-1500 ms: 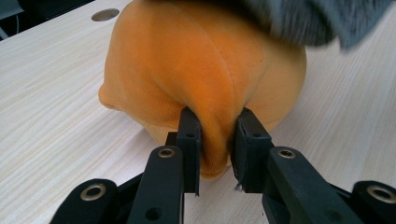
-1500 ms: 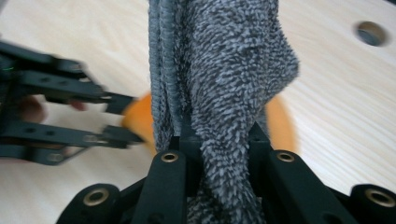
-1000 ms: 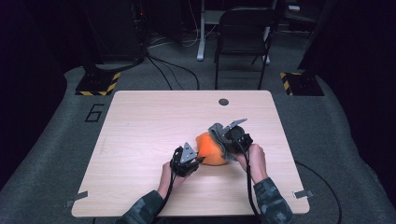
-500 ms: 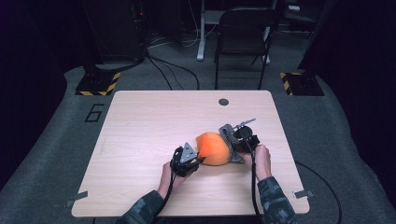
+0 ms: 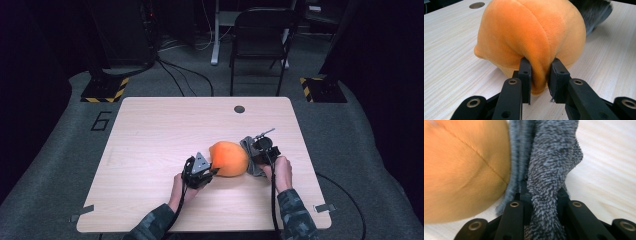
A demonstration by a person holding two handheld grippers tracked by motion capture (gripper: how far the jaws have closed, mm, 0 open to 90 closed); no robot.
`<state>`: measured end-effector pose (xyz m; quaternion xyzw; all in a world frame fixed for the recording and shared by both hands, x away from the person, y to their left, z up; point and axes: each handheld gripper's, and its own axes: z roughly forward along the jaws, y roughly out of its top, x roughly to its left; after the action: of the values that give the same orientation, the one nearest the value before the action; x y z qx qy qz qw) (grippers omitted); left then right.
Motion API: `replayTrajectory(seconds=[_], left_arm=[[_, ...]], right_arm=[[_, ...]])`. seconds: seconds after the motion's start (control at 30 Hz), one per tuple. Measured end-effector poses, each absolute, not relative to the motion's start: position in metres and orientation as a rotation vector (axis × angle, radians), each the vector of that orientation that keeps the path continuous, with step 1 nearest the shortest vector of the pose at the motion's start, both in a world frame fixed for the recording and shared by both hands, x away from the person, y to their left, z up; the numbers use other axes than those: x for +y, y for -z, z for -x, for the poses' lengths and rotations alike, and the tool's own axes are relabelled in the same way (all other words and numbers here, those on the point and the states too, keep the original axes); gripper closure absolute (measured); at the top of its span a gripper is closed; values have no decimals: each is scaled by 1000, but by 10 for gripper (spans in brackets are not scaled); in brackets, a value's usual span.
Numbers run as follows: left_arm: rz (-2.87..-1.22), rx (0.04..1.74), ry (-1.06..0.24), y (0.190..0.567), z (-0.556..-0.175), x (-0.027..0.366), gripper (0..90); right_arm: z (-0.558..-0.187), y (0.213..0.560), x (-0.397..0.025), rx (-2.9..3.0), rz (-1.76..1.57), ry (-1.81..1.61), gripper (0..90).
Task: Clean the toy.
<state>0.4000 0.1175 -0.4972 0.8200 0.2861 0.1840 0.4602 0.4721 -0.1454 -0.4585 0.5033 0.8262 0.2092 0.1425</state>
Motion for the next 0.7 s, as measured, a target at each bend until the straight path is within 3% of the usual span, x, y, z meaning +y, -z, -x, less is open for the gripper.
replayTrajectory(seconds=[0.23,0.43,0.7], left_arm=[[-2017,705,-458,497,-400,118,735],[-2024,713,-456,499,-401,119,717],[-2033,702,-469,500,-403,123,477]], right_arm=[[-444,399,-125,2355,-1262,-809,753],[-439,418,-88,2431,-1147,-701,756],[-445,427,-91,2417,-1148,-734,758]])
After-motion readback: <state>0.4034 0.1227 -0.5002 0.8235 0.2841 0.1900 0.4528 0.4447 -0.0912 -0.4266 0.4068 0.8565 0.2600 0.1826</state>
